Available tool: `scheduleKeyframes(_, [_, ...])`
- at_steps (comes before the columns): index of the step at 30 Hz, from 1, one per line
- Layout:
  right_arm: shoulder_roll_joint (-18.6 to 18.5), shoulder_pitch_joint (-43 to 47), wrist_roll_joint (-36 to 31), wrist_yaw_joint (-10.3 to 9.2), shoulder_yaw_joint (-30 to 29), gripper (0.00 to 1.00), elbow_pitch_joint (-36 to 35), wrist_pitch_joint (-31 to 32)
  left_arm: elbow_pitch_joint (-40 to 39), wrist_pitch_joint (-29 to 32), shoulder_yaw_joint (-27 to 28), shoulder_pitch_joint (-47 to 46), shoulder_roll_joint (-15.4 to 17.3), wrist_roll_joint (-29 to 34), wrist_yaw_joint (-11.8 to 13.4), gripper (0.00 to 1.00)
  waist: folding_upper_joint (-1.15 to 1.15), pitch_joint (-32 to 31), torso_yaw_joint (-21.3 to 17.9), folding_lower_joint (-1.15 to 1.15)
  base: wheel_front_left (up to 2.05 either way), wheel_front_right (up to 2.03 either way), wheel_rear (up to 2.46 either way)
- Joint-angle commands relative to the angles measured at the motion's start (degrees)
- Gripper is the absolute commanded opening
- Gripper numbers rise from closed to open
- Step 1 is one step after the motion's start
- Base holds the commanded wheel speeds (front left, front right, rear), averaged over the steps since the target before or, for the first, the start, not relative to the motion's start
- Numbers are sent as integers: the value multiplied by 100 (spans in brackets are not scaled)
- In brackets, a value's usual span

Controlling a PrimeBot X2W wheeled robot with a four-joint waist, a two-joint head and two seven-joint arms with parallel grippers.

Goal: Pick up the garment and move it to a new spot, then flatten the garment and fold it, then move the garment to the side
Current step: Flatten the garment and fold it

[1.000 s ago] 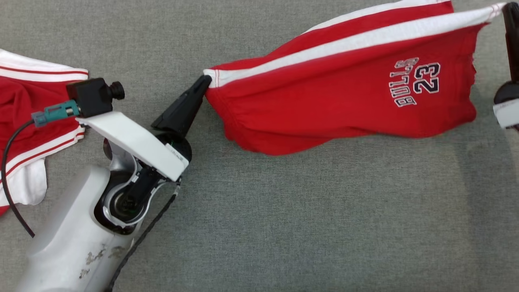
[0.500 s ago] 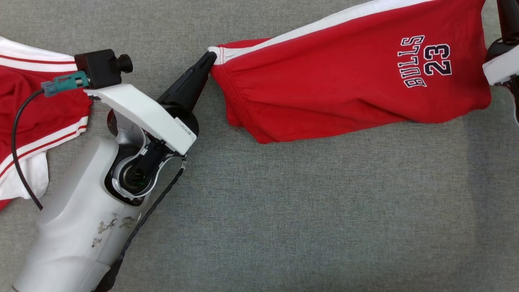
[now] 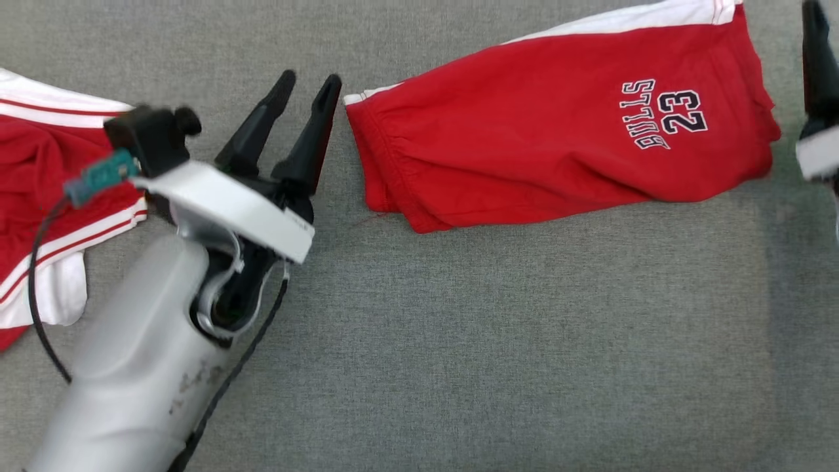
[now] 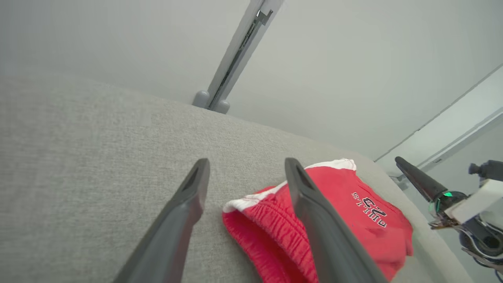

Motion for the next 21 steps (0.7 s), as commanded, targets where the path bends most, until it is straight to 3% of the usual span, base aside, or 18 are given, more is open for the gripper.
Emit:
scheduleKeyframes(1, [-59, 271, 35, -2, 34, 100, -24, -35, -45, -363, -51, 186, 67, 359, 146, 100, 0, -147, -1, 0, 0, 0, 0])
scheduleKeyframes(4, [-133, 748, 121, -2, 137, 100, -21, -20, -206, -843, -102, 572, 84, 1048, 551, 100, 0, -345, 41, 0, 0, 0, 0])
scheduleKeyframes(7, [-127, 1075, 262, -2, 165, 100, -32, 23, -477, -954, -10, 1038, -2, 1745, 1021, 100, 0, -534, 155, 0, 0, 0, 0])
scheduleKeyframes(10, [-109, 1203, 340, -2, 183, 100, 17, 110, -969, -959, 337, 1602, -274, 2441, 1349, 100, 0, -692, 319, 0, 0, 0, 0])
scheduleKeyframes(14, [-83, 1112, 446, -2, 174, 100, 320, 420, -1304, -954, 596, 2302, -708, 3120, 1418, 100, 0, -857, 598, 0, 0, 0, 0])
scheduleKeyframes(21, [-2, 815, 197, -2, 287, 100, 1326, 1039, -1286, -955, 665, 2949, -1124, 3689, 1177, 100, 0, -1040, 1010, 0, 0, 0, 0])
